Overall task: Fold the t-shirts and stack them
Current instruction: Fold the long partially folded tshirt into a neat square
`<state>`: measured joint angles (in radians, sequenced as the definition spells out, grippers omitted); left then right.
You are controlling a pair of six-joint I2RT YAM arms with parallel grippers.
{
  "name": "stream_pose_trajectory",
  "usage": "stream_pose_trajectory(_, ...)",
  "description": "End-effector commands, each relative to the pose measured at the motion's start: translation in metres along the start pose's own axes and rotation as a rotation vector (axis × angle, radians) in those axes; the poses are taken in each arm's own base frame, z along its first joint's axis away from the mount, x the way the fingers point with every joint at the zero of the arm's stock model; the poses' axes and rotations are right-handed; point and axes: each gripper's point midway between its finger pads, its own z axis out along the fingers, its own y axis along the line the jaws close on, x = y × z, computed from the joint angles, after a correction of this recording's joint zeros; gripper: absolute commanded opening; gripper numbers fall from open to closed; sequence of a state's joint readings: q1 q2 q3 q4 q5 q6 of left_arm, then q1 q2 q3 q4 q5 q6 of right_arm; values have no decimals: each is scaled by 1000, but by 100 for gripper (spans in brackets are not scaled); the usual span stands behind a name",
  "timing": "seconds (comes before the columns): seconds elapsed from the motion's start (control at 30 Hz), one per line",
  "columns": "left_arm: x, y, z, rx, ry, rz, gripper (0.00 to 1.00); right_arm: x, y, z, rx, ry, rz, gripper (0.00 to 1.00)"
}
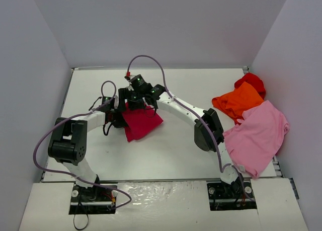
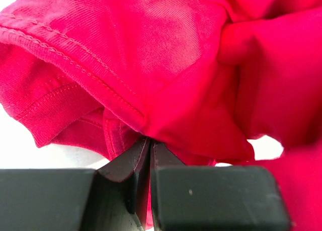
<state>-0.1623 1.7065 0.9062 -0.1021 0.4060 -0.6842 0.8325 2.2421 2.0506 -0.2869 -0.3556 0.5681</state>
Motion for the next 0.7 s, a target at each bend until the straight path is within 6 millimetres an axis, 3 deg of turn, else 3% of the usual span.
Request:
stream_pose_trajectory(0.0,-14,-10,-2,31,-39,35,0,-46,-31,-25,231,-180,-116,75)
stream_pose_trajectory(0.13,-13,-10,-3,33,-36,33,0,-69,-61,-41,411,-275,-154,84)
stream_pose_trajectory(0.33,-12,-10,-3,36,-36,35,0,-87,-73,-84,556,-374,-170,83)
stream_pose_trajectory(0.47,-11,-11,3,48,-22,22,0,-54,-72,-85,556,-275,-199,79)
stream_pose_trajectory(0.6,-9,-11,6,62,-19,6,0,-10,-81,-59,594,-158,-253,75)
stream_pose_trajectory(0.67,-8,-11,8,64,-19,-1,0,0,-75,-48,577,-133,-263,73)
